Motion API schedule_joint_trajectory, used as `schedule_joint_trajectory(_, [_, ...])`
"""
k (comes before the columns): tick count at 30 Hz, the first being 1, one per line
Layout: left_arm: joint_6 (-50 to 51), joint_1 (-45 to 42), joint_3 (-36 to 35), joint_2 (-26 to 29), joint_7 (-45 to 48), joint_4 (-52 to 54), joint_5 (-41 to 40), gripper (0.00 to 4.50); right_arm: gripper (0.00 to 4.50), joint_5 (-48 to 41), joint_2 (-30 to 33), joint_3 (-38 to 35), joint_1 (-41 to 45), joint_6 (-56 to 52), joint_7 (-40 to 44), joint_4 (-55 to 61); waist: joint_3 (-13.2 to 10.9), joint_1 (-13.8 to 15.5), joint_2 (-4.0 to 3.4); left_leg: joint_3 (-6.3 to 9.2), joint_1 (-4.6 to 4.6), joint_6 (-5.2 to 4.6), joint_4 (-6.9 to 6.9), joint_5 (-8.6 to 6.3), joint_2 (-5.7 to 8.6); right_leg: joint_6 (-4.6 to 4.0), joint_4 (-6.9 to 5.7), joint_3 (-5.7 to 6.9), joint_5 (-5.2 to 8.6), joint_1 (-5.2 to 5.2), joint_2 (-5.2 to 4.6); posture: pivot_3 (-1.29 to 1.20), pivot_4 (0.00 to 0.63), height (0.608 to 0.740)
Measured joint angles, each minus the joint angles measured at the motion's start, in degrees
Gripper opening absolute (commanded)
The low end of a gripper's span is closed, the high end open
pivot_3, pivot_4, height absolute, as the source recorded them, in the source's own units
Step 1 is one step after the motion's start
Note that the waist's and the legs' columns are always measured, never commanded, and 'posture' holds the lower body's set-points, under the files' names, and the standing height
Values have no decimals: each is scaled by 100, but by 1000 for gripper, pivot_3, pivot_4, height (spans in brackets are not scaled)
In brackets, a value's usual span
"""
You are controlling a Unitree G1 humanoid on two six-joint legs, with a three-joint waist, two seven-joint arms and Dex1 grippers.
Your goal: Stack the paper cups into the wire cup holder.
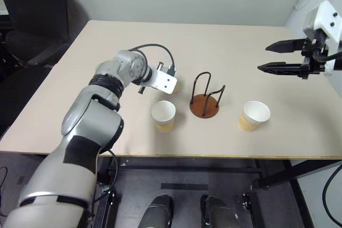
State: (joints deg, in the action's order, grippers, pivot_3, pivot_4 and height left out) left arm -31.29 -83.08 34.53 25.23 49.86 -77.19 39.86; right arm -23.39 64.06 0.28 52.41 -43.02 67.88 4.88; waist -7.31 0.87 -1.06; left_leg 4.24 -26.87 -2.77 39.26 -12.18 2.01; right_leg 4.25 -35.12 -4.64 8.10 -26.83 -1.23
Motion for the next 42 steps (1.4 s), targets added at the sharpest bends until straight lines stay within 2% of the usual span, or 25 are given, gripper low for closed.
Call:
schedule_joint_trajectory(6, [-66, -158, 47, 205, 532, -69, 70, 24, 2862, 72, 214, 39, -221, 191, 277, -9, 0, 1, 1, 3, -3, -1, 0, 1, 0, -1, 4, -6, 0, -1, -2, 0, 150, 740])
schedule_joint_trajectory(11, [-55, -416, -42, 384, 1403, -81, -40, 24, 2862, 241, 212, 93, -264, 793, 554, -282, 1, -1, 2, 5, -2, -6, -5, 4, 11, -3, 7, 2, 2, 2, 2, 0, 150, 740])
schedule_joint_trajectory(17, [48, -637, -478, 504, 2661, -82, -540, 24, 2862, 560, 182, 255, -274, 1292, 844, -930, 2, 2, 5, 15, -7, -9, 0, 5, 16, -1, 11, -9, -2, 2, -11, 0, 150, 740])
schedule_joint_trajectory(21, [75, -936, -596, 543, 3127, -74, -689, 24, 2862, 696, 131, 358, -272, 1512, 1047, -1262, 2, 6, 5, 22, -10, -13, -4, 5, 12, 1, 10, -12, -2, 1, -31, 0, 150, 740])
schedule_joint_trajectory(28, [260, -1457, -802, 544, 3637, -71, -867, 24, 2862, 964, 106, 502, -227, 1832, 1320, -1623, 0, -19, 3, 7, -12, -15, -15, 3, 17, -8, 13, -6, 3, -6, -10, 0, 150, 740])
schedule_joint_trajectory(36, [559, -2146, -1234, 121, 4000, -66, -1321, 24, 2862, 1003, 118, 506, -205, 1699, 1519, -1602, -1, 0, 4, 9, -17, -29, -9, -7, 9, -22, 17, -15, 16, 1, -36, 0, 150, 740])
schedule_joint_trajectory(42, [600, -2213, -1283, -292, 4035, -68, -1492, 24, 2862, 1003, 218, 506, -192, 1501, 1655, -1540, -2, -23, 5, -8, -12, -34, -9, -9, 14, 3, 15, -11, 6, 1, -27, 0, 150, 740])
